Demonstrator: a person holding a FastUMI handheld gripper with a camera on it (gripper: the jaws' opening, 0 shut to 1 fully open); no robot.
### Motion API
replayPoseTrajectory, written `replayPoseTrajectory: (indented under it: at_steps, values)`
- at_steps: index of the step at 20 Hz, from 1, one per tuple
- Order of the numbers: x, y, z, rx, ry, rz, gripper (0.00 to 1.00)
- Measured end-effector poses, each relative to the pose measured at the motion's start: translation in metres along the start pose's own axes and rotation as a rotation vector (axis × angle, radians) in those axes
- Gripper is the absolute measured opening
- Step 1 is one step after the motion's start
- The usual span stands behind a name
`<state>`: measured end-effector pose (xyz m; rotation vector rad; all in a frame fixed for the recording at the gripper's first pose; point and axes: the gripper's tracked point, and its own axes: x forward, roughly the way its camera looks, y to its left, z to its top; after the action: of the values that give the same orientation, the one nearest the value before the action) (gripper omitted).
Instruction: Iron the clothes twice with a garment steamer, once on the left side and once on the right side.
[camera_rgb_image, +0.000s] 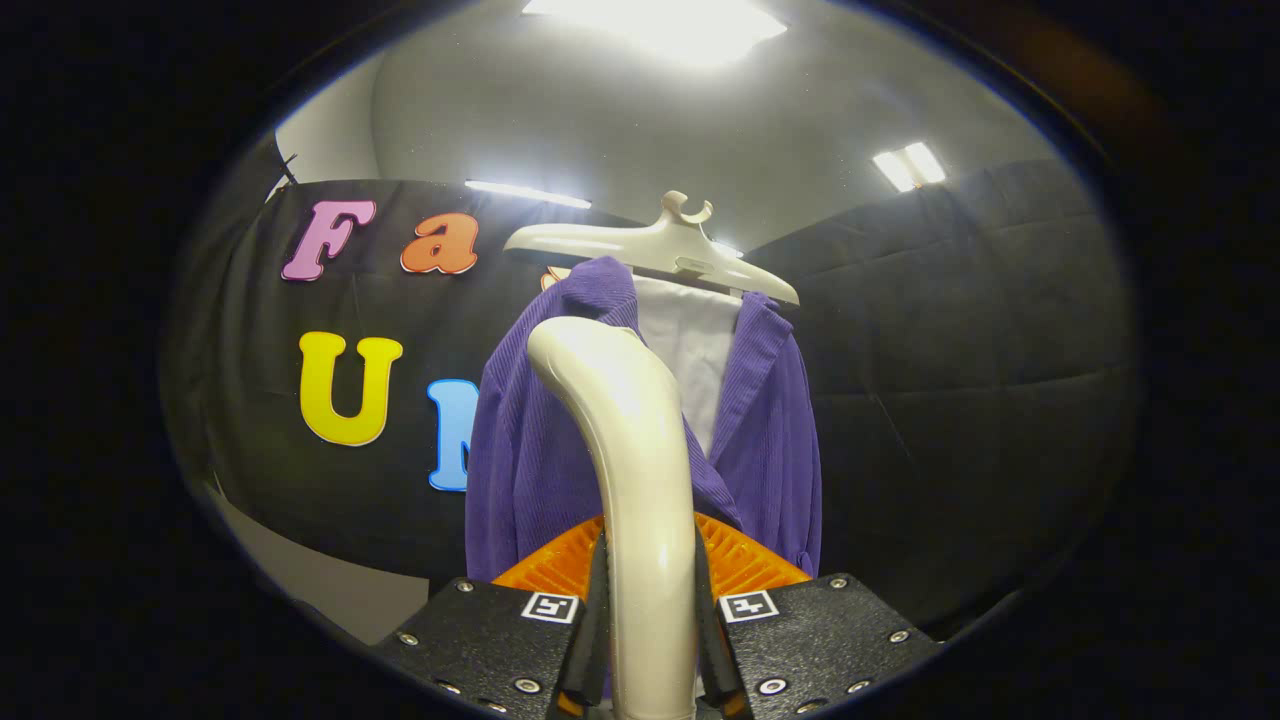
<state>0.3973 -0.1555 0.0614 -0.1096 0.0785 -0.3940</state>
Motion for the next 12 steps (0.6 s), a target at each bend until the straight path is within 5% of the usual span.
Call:
replayPoseTrajectory:
  at_steps: [12]
  values:
    - [-0.023, -0.005, -0.101, -0.028, 0.096, -0.022, 0.37]
